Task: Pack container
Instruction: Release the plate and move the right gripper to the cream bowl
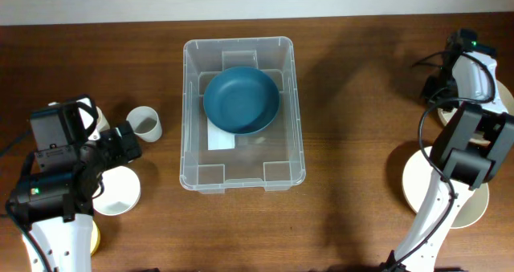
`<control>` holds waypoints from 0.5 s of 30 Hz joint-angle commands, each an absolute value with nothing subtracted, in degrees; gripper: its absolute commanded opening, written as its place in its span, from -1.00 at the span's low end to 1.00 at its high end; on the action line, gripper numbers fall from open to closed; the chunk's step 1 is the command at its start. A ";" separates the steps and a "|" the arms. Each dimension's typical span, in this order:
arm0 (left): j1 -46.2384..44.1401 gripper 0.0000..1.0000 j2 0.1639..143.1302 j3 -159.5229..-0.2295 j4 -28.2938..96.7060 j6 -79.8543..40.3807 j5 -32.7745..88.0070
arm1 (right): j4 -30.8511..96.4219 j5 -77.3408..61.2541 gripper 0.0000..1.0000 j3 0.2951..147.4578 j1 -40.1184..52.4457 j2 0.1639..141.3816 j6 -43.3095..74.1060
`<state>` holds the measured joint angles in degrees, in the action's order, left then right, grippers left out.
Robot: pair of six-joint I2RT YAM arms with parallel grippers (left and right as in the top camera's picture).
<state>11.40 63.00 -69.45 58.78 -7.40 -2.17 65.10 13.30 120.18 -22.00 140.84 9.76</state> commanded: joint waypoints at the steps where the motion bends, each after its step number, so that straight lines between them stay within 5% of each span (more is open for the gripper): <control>1: 11.68 0.99 62.65 -70.54 58.83 -8.14 -1.02 | 65.06 14.20 -0.70 120.16 -22.26 141.34 9.89; 7: 11.68 0.99 62.65 -70.54 58.81 -8.12 -1.04 | 64.93 14.20 -0.92 120.18 -22.24 141.34 9.89; 15: 11.68 0.99 62.65 -70.54 58.81 -8.12 -1.04 | 66.13 14.02 -0.92 125.89 -22.20 139.52 9.89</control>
<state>11.40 63.00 -69.45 58.78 -7.40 -1.91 65.60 13.98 121.27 -22.00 140.86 9.65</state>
